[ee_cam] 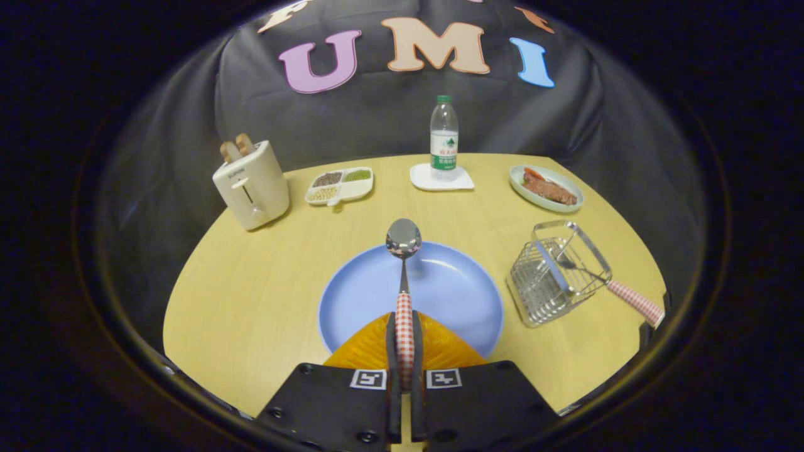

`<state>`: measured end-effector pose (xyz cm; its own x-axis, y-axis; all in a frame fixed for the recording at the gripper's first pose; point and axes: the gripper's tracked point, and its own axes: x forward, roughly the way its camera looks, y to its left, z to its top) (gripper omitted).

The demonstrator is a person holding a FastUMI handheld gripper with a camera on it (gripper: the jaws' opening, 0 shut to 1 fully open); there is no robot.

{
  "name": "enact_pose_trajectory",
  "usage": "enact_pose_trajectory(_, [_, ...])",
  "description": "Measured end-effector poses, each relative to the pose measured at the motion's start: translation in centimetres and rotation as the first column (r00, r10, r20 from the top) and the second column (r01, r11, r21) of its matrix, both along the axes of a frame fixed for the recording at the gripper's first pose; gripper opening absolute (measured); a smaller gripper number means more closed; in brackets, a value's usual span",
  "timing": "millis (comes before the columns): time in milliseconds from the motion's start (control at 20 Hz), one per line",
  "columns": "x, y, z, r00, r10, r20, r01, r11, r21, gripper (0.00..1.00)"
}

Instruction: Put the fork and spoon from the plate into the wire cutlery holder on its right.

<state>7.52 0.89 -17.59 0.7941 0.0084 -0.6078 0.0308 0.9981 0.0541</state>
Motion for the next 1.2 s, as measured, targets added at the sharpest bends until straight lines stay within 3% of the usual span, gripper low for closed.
enact_pose_trajectory(350, [-1.1, -3.0, 6.0, 0.999, 0.035, -0.002, -0.035, 0.999, 0.005, 0.09])
enact_pose_trajectory(550, [-2.0, -7.6, 9.0, 0.997, 0.045, -0.068, -0.046, 0.999, -0.014, 0.09])
enact_pose_trajectory(700, [-2.9, -12.4, 10.4, 0.988, 0.059, -0.14, -0.072, 0.993, -0.095, 0.09])
enact_pose_trajectory(950, [-3.7, -16.8, 9.9, 0.944, 0.117, -0.309, -0.169, 0.975, -0.147, 0.09])
enact_pose_trajectory(1200, [-3.7, -18.5, 7.3, 0.871, 0.2, -0.449, -0.286, 0.949, -0.133, 0.09])
